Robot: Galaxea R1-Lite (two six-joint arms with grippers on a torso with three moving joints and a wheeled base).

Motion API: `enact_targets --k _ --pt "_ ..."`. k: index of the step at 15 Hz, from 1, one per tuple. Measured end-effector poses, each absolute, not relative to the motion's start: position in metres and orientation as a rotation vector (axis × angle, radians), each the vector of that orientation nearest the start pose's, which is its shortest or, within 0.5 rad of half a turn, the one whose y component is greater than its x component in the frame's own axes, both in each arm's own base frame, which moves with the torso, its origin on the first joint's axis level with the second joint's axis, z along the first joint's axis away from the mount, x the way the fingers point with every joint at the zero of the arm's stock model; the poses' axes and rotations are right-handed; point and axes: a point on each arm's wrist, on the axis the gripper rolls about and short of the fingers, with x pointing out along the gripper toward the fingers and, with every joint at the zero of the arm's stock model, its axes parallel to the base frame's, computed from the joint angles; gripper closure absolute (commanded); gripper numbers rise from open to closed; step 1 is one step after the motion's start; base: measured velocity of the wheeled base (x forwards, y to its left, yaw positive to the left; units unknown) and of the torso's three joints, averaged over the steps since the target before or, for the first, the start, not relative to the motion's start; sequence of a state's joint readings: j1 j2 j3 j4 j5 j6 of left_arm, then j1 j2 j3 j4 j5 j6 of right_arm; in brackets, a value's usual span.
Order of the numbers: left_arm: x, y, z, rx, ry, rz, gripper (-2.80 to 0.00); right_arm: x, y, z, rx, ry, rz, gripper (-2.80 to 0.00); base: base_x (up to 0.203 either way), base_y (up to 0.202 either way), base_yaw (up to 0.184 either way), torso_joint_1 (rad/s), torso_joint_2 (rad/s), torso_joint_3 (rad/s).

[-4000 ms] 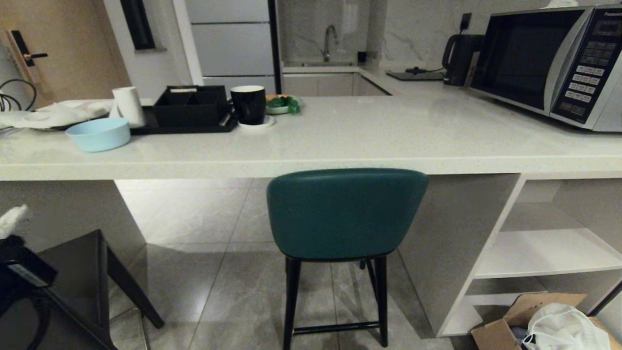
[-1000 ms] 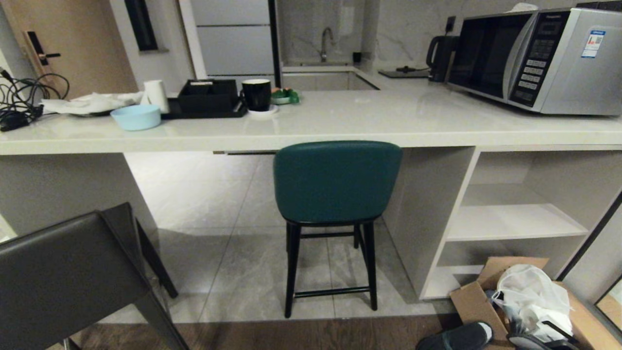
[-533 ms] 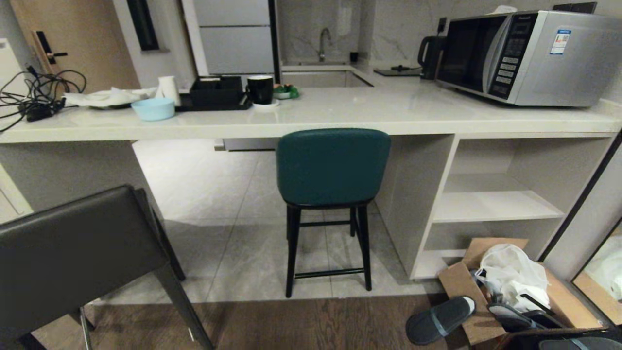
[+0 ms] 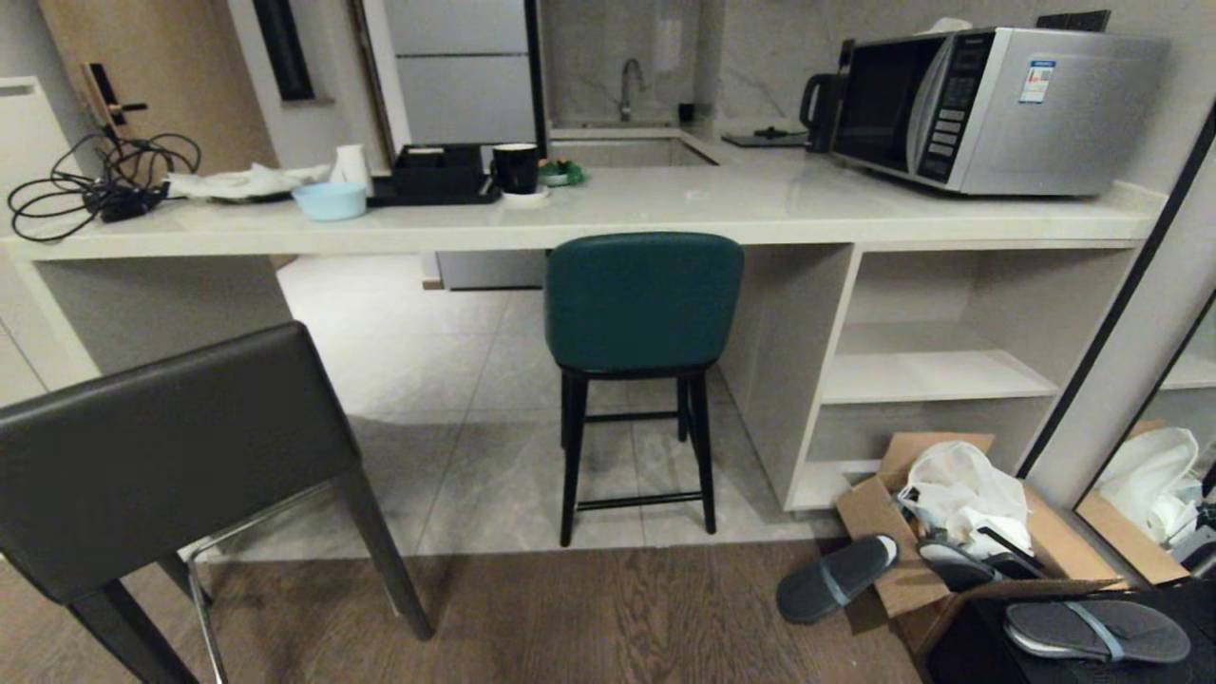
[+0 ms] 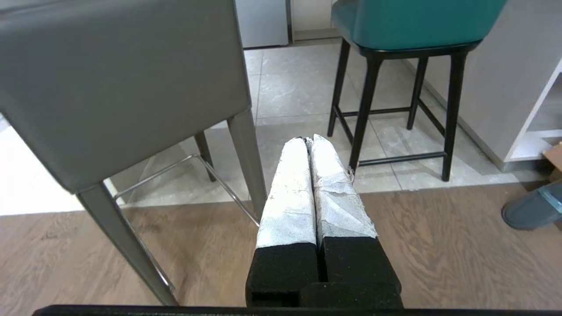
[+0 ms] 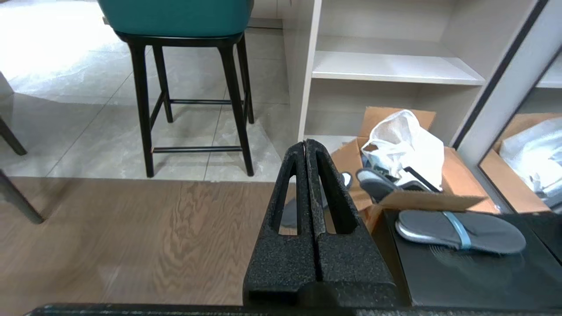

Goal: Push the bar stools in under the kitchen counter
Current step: Push the gray chair back under the dining table

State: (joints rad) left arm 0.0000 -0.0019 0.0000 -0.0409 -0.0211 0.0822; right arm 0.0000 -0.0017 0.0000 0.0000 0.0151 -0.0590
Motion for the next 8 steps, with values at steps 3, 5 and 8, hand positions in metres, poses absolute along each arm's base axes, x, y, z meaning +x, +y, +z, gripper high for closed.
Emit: enact_targets --k 3,5,8 --pt "-0.023 -0.0005 0.0796 0.082 -0.043 -0.018 0.0 -0.0229 0.0003 0.0754 -0.057 -0.002 0.015 0.0 0.0 0.0 0.0 0.0 0.0 0.0" --pt "-0.023 -0.0004 0.0796 0.065 -0.043 -0.018 0.0 -0.0229 0.0003 0.0754 -0.057 -0.002 0.014 0.0 0.001 0.025 -0.001 0.001 0.0 0.0" --pt "-0.023 -0.0004 0.0797 0.047 -0.043 -0.018 0.0 -0.0229 0.0003 0.0754 -0.058 -0.002 0.015 0.0 0.001 0.166 -0.001 0.0 0.0 0.004"
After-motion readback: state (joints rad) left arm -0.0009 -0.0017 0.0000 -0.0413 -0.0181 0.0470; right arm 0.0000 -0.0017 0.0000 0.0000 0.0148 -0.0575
